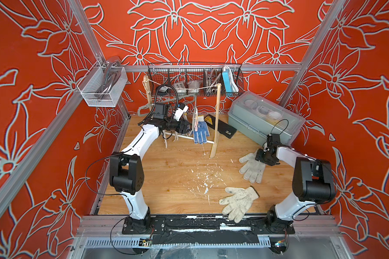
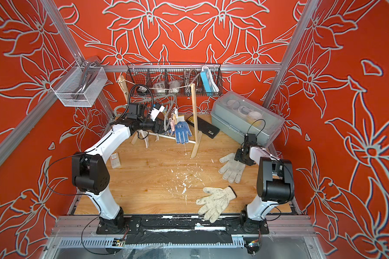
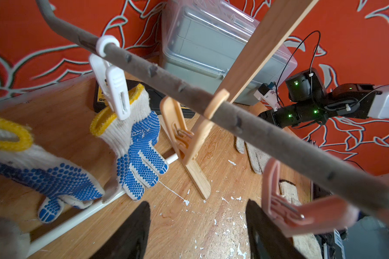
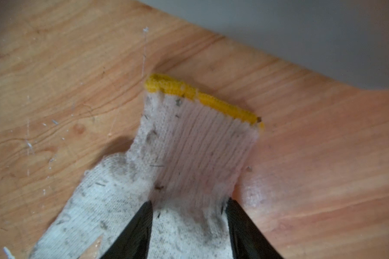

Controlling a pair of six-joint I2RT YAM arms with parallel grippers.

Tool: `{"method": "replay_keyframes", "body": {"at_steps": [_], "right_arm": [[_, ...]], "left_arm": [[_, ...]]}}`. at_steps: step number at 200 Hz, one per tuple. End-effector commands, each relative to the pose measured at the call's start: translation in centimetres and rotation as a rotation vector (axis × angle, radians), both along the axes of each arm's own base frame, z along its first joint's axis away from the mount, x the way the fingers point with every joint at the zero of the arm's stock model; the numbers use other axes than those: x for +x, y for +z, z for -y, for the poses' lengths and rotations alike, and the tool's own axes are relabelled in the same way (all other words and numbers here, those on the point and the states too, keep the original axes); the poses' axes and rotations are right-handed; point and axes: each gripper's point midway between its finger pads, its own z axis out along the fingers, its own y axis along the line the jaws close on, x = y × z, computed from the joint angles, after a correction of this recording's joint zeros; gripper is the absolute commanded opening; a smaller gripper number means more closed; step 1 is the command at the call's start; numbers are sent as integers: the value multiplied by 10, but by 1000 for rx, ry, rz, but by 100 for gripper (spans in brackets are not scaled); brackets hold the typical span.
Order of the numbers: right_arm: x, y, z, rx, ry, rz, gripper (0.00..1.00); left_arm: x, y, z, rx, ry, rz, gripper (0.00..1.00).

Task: Clip the gloves onto a hanger to dry
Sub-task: Pick up the glove from the center of the board.

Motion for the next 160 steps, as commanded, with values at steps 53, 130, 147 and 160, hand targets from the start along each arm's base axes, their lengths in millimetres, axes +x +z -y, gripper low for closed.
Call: {"method": "replay_keyframes", "body": {"at_steps": [53, 130, 147, 160], "right_arm": [[-17, -11, -14, 92, -6, -48, 18], [15, 99, -55, -69, 285, 424, 0], [14, 128, -75, -116, 389, 547, 0], [11, 151, -92, -143, 460, 645, 0]], "left_arm": [[-3, 13, 0, -15, -16, 26, 67], [-1, 25, -3, -33, -5, 17, 67], [-3, 27, -3, -37, -9, 12, 67], [-5, 30, -3, -48, -16, 11, 67]]}}
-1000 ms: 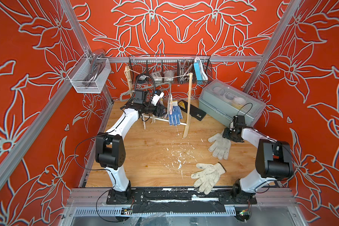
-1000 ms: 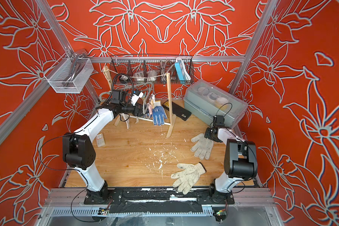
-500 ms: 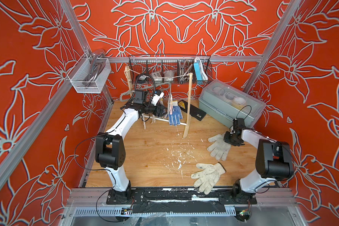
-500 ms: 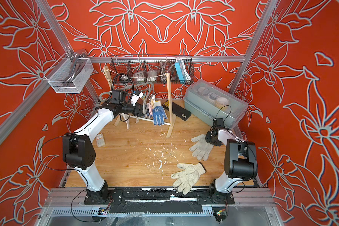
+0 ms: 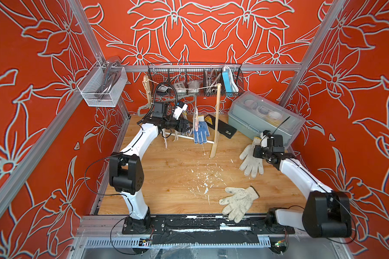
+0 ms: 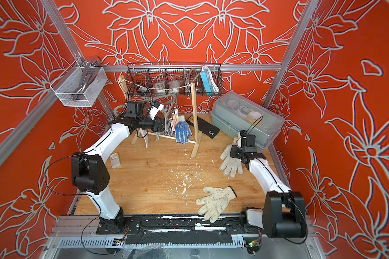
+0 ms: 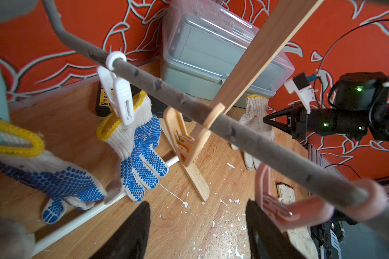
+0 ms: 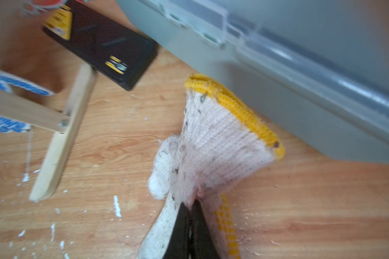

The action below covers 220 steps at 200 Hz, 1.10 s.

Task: Clip the gloves onto a hanger to dry
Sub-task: Pick up the glove from the center of the board, then open the clamp at the hanger.

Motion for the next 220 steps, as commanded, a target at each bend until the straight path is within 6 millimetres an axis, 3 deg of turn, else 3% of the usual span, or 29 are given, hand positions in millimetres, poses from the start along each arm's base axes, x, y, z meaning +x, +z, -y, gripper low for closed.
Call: {"method": "replay_keyframes", "body": {"at_steps": [1, 22, 56, 101, 151, 220], "right_arm": [[3, 39, -24, -86, 131, 196, 0], [-7, 72, -57, -102, 262, 335, 0], [-24, 103, -106, -136, 441, 453, 0], [-36, 118, -156, -126, 596, 501, 0], [-32, 126, -183, -104, 658, 514, 0], [-24, 129, -195, -100, 684, 511, 0]], "left_arm": [[-7, 19, 0, -35, -24, 10, 67], [-10, 21, 2, -52, -35, 3, 67], [-17, 23, 2, -64, -56, -7, 67], [-20, 29, 1, -106, -77, -4, 67], [-12, 27, 8, -153, -112, -23, 67], [19, 9, 12, -163, -113, -13, 66]]}}
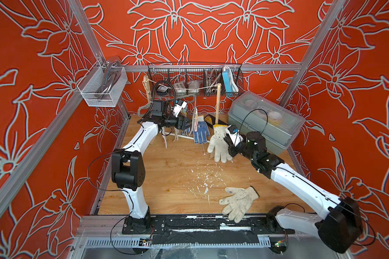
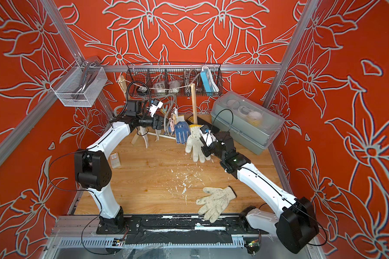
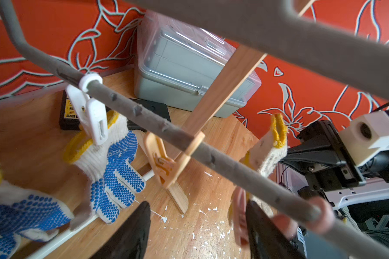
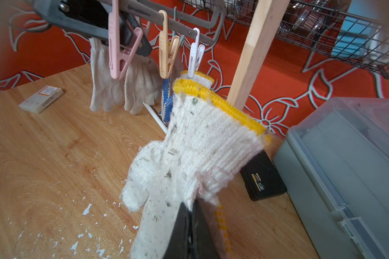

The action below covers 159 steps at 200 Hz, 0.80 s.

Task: Clip the gloves onto a hanger to dry
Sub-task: Open the clamp at the hanger.

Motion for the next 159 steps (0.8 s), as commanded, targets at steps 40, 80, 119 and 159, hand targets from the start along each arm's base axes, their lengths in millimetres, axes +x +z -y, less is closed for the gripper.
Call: {"method": "replay_keyframes", "body": {"at_steps": [40, 80, 119, 159], "right_arm": [[4, 20, -13, 15, 42, 36, 0], [4, 16, -15, 11, 55, 24, 0], [4, 11, -11, -7, 40, 12, 0], [4, 5, -7, -38, 26, 7, 0]], "left_arm": [[24, 2, 6, -54, -23, 51, 66], [34, -2, 6, -51, -26, 75, 64], [38, -3, 4, -40, -28, 108, 60], [6, 13, -1, -57, -87, 102, 61]]}}
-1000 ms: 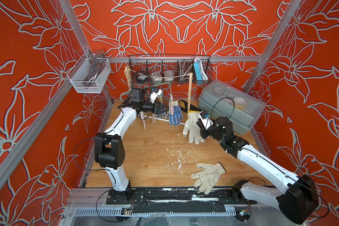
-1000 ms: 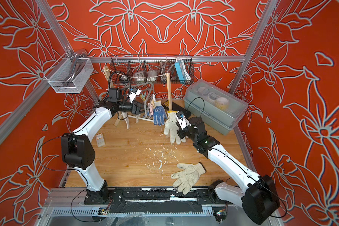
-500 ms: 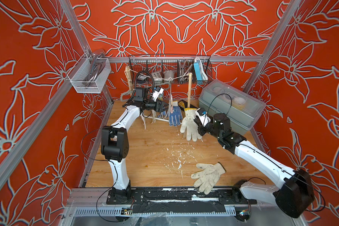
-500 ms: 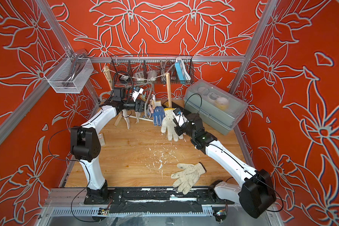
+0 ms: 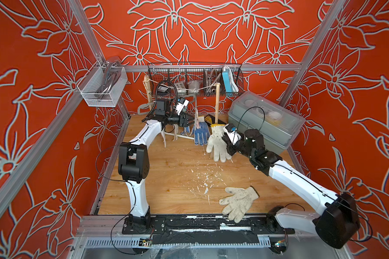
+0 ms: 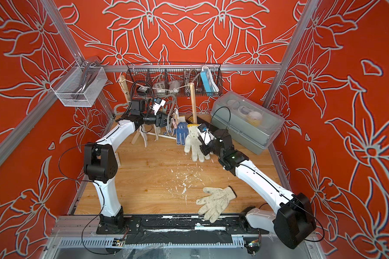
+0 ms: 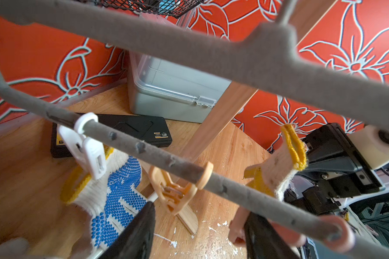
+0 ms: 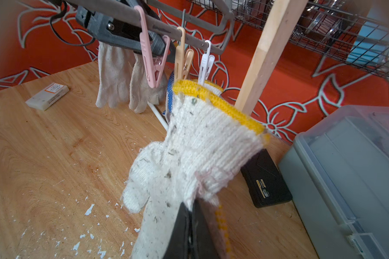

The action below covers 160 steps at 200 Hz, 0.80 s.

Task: Clip the gloves onto a hanger to dry
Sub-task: Open the clamp at the hanger.

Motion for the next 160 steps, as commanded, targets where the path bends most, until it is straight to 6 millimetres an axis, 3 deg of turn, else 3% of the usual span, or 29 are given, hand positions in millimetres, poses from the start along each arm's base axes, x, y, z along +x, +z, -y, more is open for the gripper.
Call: {"method": "replay_keyframes", "body": {"at_steps": [1, 47, 87, 113, 132, 160], "right_arm": [[1, 5, 1, -19, -8, 16, 0], [3, -2, 0, -30, -4, 3, 0], [2, -1, -5, -22, 20, 5, 0], [4, -4, -5, -40, 23, 10, 0], [5, -3, -6, -52, 29, 23, 0], [6, -2, -9, -54, 41, 25, 0]], "left_arm": [[-17, 19, -9, -4, -22, 39, 61], [-48, 27, -17, 16, -59, 18, 62], [-57, 30, -38, 10, -37, -7, 61], [-65, 25, -40, 34, -55, -44, 60], [-58, 18, -44, 54, -28, -47, 60], [-32, 11, -46, 60, 17, -40, 60]]}}
